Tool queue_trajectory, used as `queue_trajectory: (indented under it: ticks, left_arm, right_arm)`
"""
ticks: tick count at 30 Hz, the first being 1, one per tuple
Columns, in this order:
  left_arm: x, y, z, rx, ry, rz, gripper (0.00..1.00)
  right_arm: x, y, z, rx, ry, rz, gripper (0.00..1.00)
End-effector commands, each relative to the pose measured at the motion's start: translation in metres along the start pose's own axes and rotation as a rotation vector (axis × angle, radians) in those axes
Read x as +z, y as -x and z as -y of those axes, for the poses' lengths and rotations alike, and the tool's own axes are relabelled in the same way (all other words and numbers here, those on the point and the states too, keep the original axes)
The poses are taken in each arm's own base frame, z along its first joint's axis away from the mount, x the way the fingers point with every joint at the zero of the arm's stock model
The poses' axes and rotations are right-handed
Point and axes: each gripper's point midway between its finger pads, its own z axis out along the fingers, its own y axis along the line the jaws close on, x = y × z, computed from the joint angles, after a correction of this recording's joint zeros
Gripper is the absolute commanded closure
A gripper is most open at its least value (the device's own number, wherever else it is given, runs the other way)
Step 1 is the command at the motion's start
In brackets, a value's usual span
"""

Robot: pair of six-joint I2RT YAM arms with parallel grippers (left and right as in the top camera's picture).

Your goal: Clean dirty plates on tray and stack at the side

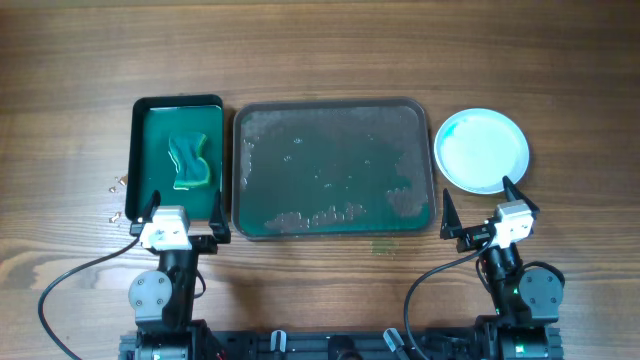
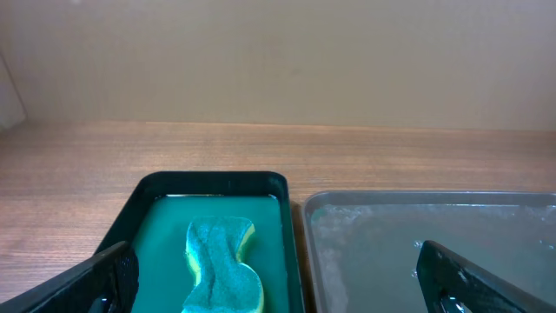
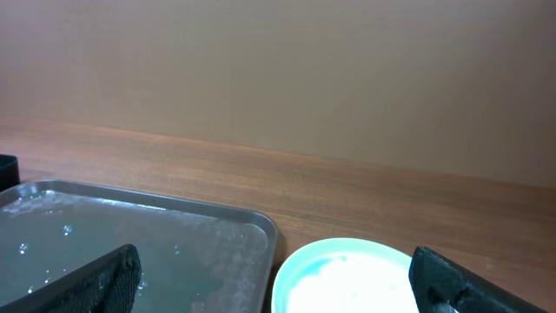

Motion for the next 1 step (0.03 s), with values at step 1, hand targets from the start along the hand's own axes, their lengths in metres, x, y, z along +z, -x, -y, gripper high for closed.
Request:
queue_trajectory:
  ticks: [1]
  left_arm:
    - [0.0002,-0.0026,-0.0022,-0.013,0.014,-0.001,0.0]
  right_arm:
    - [-0.0002,0.0008,0.0005,-0.008,-0.005,0.006,0.0]
